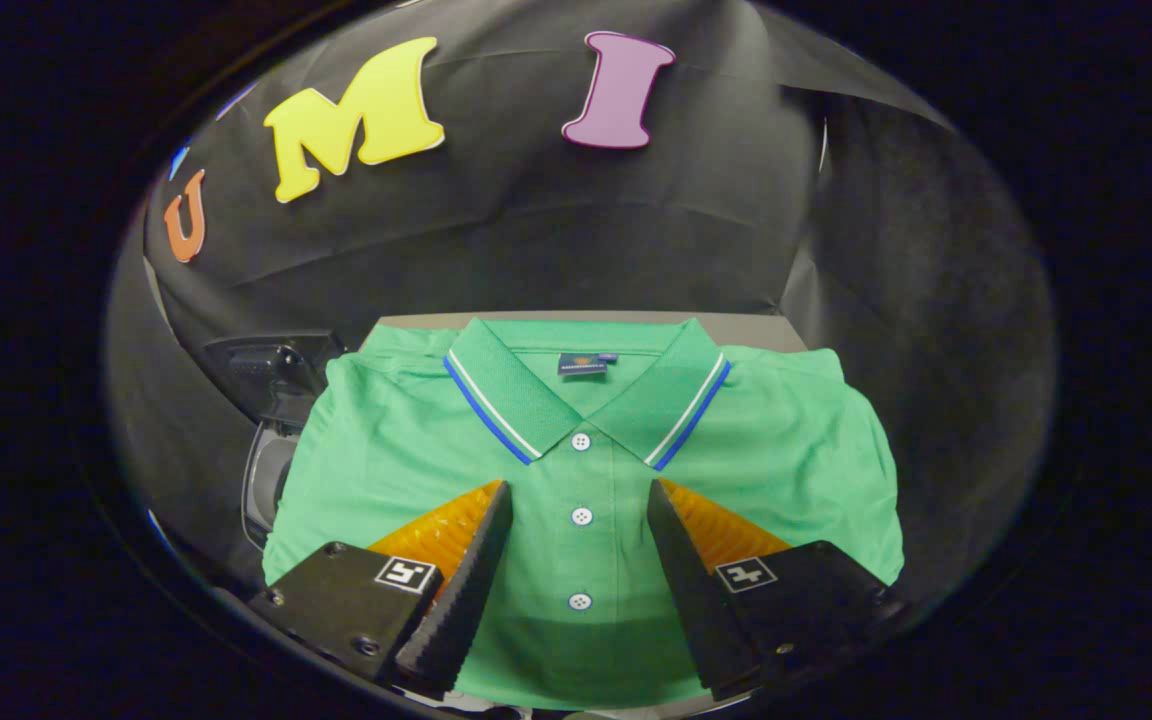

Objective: Put the clothes into the washing machine and then close the washing machine lid.

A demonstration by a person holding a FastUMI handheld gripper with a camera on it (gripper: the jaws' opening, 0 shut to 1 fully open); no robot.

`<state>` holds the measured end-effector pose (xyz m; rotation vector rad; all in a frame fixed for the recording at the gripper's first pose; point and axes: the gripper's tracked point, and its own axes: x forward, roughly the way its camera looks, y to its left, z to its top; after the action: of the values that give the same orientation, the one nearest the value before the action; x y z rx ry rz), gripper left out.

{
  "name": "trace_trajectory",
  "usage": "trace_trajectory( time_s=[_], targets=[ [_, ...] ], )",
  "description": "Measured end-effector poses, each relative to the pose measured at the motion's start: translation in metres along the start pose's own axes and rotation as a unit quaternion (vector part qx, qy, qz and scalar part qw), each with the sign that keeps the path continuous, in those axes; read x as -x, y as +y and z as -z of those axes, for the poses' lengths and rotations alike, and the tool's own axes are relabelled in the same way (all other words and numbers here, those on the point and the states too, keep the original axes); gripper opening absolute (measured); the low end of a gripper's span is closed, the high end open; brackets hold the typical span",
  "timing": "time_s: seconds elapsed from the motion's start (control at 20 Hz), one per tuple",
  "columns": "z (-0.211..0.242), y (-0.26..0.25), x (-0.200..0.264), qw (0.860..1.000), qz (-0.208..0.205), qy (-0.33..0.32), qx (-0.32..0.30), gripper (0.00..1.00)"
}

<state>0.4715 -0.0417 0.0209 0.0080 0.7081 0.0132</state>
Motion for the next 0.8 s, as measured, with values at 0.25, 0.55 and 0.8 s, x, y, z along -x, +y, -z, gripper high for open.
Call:
trace_trajectory(
  time_s=[0.25, 0.55, 0.8],
  targets=[
    [0.0003, -0.0016, -0.0015, 1.000, -0.001, 0.004, 0.003, 0.81],
    [-0.0013, 0.0013, -0.0007, 1.000, -0.009, -0.005, -0.009, 0.38],
    [-0.0054, 0.0032, 0.0004, 0.999, -0.027, -0.023, -0.028, 0.08]
  ],
)
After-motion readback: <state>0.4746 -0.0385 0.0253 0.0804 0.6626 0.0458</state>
